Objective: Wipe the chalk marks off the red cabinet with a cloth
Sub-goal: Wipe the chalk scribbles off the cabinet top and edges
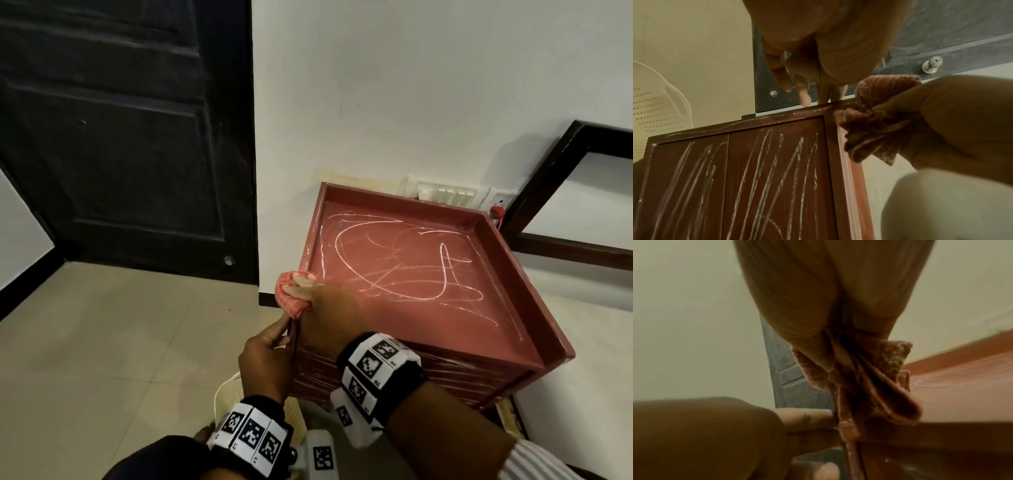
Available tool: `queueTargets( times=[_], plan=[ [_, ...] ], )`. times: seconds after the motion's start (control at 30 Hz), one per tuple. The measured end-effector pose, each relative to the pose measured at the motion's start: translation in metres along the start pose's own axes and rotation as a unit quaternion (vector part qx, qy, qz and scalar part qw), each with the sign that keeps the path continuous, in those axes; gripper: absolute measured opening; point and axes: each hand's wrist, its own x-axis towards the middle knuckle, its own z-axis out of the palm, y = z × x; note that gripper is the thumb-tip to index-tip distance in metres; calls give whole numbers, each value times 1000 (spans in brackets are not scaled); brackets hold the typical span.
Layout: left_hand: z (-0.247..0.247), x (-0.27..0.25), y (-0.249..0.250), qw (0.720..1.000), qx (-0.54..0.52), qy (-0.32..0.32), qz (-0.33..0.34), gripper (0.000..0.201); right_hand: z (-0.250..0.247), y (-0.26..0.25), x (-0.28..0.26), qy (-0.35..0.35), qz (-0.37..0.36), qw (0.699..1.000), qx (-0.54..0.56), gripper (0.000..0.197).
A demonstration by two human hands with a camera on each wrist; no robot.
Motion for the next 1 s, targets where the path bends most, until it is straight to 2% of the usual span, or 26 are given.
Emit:
queueTargets(
  times=[0.07,0.13,0.2,0.33,0.43,0.6,0.67,0.77,0.87,0.93,1.0],
  plan=[
    [0,3,-4,1000,9,-7,15,66,-5,5,15,-4,30,999,12,46],
    [1,8,-9,1000,14,-9,26,62,-14,16,37,-18,99,993,59,48],
    [2,12,-15,999,21,-3,35,62,-22,33,67,-7,144,988,56,50],
    [5,17,-20,999,25,8,34,64,-32,58,118,2,164,986,29,37],
    [5,19,-21,998,26,15,47,65,-34,63,128,14,172,985,25,35],
    [5,15,-18,998,19,11,52,63,-30,33,78,-41,118,992,-11,53],
    [4,15,-16,998,13,9,54,62,-20,17,43,-33,79,996,-13,48],
    [4,11,-11,999,-25,14,21,50,3,-1,-7,31,28,998,45,39],
    [3,7,-6,999,-47,19,0,35,29,-4,-20,29,23,998,53,45],
    [3,5,-2,998,-62,18,-8,33,34,-3,-19,29,32,997,63,50],
    [2,6,2,998,-62,16,-14,34,27,1,-13,44,34,995,85,47]
  ],
)
